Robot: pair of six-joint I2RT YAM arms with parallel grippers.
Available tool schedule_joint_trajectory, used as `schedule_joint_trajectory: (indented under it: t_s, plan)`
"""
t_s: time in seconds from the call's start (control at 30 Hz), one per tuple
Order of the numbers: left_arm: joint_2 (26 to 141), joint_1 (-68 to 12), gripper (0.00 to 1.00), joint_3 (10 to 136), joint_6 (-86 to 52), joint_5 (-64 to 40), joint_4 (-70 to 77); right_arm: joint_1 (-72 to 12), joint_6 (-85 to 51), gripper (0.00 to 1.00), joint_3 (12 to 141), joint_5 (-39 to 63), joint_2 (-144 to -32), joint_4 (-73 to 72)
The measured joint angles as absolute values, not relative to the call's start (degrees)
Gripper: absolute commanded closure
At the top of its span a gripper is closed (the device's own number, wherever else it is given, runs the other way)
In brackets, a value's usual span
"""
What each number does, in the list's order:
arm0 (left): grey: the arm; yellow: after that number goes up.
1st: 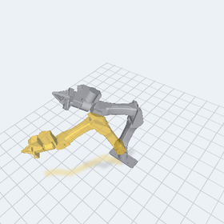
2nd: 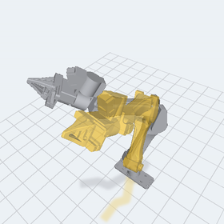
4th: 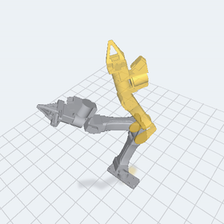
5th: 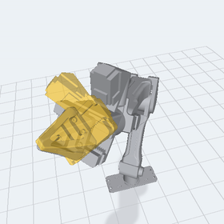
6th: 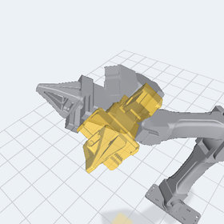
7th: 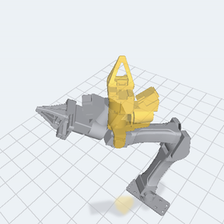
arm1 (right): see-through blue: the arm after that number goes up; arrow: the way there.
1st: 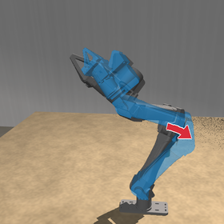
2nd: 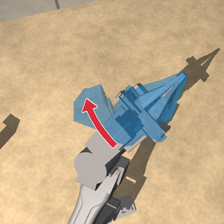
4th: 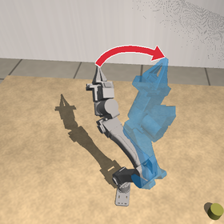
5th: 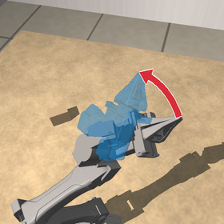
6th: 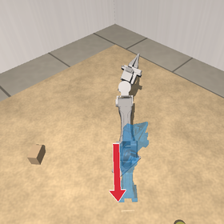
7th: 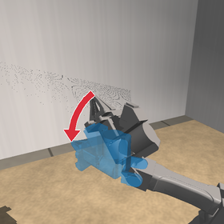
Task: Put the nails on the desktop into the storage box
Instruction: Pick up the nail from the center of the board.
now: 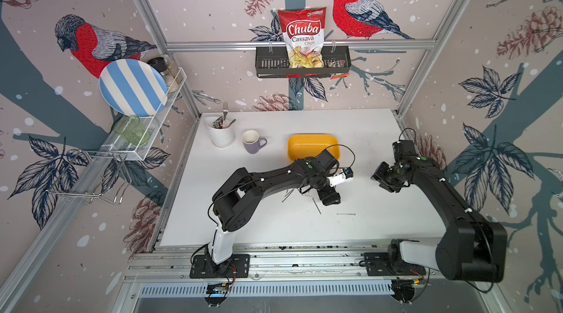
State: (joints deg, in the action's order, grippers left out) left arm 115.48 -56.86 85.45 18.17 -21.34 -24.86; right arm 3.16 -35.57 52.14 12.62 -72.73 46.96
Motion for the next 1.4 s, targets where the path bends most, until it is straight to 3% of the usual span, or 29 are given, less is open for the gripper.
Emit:
schedule_joint_trajectory:
  t_s: [0.23,0.8,1.0,1.4]
  plan:
    - [121.4,-61.9,0.24,90.0,21.5,-19.2,-27.9,12.9,-34.6,0.53,48.2,17.8,-70.6,45.4]
    - [124.8,-62.8,0.29,92.0,24.4,-18.2,-28.1,13.0,-36.0,0.53,46.4,22.9,-71.3,40.6]
    - [125.6,-64.4,0.36,91.9,25.2,-17.8,-27.8,12.9,-36.4,0.53,45.7,24.2,-71.4,39.4]
    - [128.7,-65.6,0.75,94.5,24.8,-14.7,-24.6,12.9,-37.5,0.53,44.7,26.6,-71.2,37.3]
